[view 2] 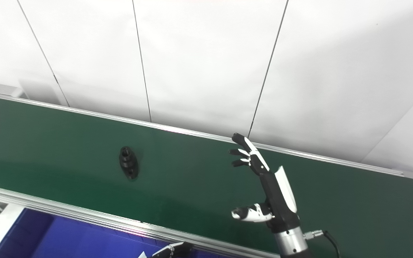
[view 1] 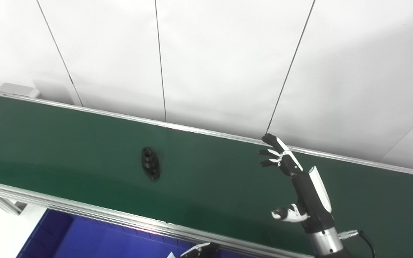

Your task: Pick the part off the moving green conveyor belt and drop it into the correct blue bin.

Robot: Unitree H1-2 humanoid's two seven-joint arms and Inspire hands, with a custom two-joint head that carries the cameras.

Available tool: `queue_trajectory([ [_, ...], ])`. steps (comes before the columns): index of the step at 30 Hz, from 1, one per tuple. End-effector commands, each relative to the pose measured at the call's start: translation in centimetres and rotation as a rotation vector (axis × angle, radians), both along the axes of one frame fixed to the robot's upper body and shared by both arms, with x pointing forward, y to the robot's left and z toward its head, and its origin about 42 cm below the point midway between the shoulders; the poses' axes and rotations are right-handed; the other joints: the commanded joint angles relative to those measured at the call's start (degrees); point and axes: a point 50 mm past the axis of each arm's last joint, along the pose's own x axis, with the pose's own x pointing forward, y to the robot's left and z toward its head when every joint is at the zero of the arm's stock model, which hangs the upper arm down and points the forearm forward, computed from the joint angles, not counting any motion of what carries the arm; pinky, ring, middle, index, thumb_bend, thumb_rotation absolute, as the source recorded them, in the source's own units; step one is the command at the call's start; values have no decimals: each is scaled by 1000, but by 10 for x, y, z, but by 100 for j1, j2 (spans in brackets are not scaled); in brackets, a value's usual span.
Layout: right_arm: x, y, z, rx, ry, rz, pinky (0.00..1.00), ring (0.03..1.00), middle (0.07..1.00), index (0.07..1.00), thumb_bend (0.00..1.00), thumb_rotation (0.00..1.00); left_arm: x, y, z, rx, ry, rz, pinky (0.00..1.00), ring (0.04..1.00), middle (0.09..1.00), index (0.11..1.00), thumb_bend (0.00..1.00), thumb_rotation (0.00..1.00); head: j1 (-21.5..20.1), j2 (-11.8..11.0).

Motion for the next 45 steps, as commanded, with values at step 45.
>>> queue_trajectory([
  [45,59,115,15,-640,-45,-154,489,668,776,865,956,838,6,-39,12,-71,-65,-57,745,837,847,843,1000,964,129,88],
])
